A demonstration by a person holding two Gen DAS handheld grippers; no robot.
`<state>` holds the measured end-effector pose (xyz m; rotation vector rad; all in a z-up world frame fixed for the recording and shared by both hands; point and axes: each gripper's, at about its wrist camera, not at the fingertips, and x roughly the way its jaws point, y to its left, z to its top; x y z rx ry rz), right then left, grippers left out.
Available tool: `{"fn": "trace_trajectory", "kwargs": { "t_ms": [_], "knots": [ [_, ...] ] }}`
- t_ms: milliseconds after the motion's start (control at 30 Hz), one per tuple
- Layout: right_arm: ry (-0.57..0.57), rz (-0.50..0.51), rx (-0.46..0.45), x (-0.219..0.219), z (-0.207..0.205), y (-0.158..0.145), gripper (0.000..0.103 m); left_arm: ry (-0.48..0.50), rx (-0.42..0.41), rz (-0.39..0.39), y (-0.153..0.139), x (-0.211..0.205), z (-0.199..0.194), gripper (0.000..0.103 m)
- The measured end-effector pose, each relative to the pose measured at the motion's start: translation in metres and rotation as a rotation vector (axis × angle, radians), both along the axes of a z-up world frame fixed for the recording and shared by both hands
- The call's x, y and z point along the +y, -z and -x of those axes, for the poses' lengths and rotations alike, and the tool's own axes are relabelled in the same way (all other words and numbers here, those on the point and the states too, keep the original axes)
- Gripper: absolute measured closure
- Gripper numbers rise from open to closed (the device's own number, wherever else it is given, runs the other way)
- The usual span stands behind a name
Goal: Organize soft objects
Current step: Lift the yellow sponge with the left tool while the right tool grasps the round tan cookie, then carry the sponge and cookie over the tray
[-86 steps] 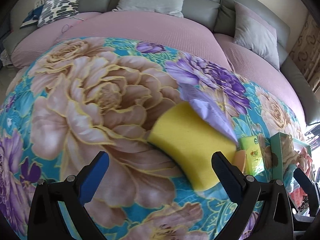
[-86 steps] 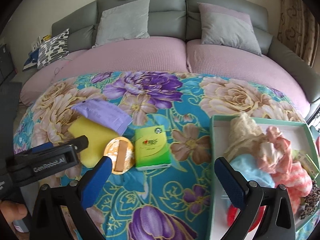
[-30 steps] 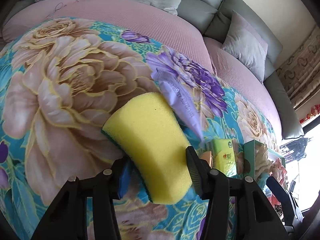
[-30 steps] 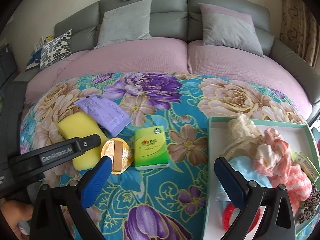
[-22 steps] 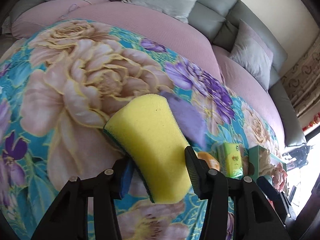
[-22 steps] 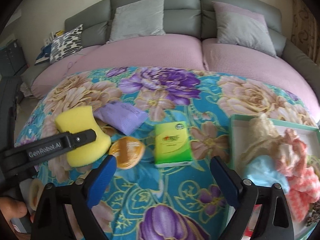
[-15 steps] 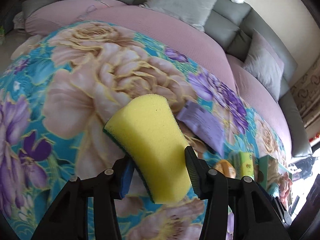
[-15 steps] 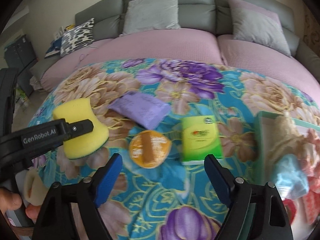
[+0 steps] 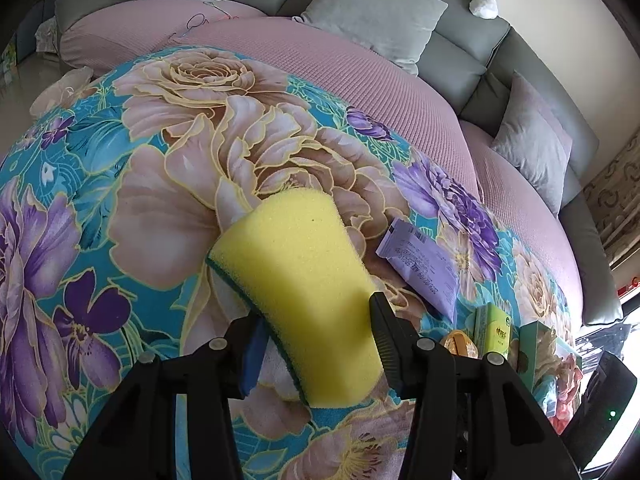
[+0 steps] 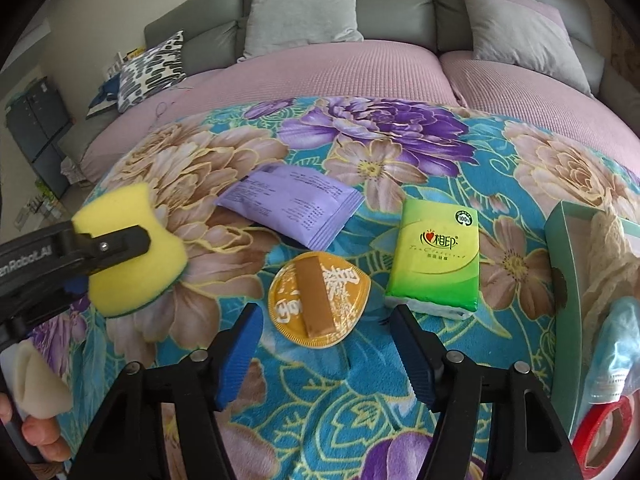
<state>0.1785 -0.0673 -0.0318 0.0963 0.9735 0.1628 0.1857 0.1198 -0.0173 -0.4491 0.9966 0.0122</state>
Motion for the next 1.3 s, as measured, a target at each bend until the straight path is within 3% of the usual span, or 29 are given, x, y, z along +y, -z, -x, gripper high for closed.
{"fn": "trace_trajectory", "kwargs": {
  "t_ms": [67, 267, 633, 833, 1300],
  "knots": [
    [0.003, -0.001, -0.005, 0.001, -0.002, 0.000, 0.034, -0.001, 0.002, 0.002, 0.001, 0.000, 0.000, 0.052],
    [0.006, -0.010, -0.010, 0.002, -0.003, 0.001, 0.050, -0.003, 0.006, 0.003, 0.002, 0.002, 0.000, 0.052],
    [-0.006, -0.024, -0.037, 0.000, 0.004, -0.013, 0.050, -0.005, -0.025, -0.014, -0.009, -0.001, 0.003, 0.052],
    [0.004, -0.036, -0.089, -0.010, 0.021, -0.039, 0.050, 0.020, -0.074, -0.035, -0.029, -0.012, 0.010, 0.052],
    [0.205, 0.033, -0.186, -0.102, 0.097, -0.102, 0.050, 0.261, -0.208, -0.023, -0.080, -0.109, 0.043, 0.052]
  ]
}}
